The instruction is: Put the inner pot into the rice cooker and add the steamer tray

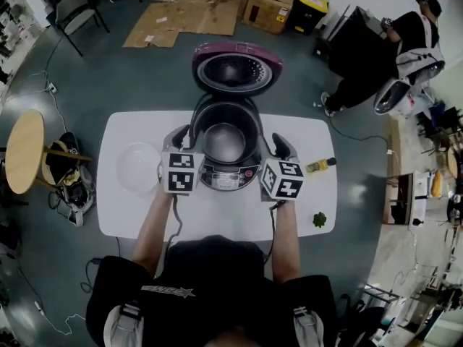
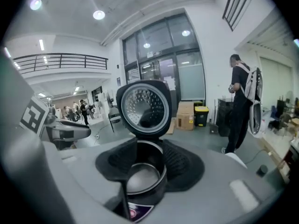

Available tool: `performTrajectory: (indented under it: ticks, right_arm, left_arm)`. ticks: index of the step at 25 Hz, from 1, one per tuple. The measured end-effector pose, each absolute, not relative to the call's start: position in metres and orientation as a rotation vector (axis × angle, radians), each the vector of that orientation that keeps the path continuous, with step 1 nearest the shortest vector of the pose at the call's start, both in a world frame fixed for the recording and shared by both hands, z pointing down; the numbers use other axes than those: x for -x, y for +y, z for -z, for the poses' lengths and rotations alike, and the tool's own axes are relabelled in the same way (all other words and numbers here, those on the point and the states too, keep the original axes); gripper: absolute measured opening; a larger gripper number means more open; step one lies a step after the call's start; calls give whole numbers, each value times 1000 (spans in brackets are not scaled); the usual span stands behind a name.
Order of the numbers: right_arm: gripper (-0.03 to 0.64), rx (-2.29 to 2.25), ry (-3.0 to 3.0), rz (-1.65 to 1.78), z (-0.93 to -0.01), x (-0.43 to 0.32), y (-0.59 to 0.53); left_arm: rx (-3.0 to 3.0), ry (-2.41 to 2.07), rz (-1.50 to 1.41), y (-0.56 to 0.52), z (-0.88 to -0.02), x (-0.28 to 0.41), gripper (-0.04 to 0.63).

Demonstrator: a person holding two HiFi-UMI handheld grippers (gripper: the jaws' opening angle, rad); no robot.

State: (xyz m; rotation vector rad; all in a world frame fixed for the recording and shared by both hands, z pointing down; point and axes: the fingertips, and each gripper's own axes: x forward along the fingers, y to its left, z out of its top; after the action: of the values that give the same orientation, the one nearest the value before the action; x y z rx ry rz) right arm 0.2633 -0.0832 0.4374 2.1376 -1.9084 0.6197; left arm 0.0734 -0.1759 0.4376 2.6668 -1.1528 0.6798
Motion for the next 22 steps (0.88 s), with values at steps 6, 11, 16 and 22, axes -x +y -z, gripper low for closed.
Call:
performTrajectory:
  ticks: [6,11,16,22]
  right_arm:
    - [176,-2227,-1984,-328,-385,-249,-46]
    - [140,-2297,-2010,-141,-365,-237,-12]
    - [88,-2358,-1989,-120,-374,-231,16]
    - [6,-2374,-1955,-134,-387,-230,29]
  left_arm:
    - [-2818,-1219,-487,-149,-394,-59,91]
    - [-2888,-1221,-391,-123,-385,-52,69]
    - [-2873,-1199,-403,-101,-398,-43,35]
    - [-2869,-1183,-401,-88,-403,-38,11]
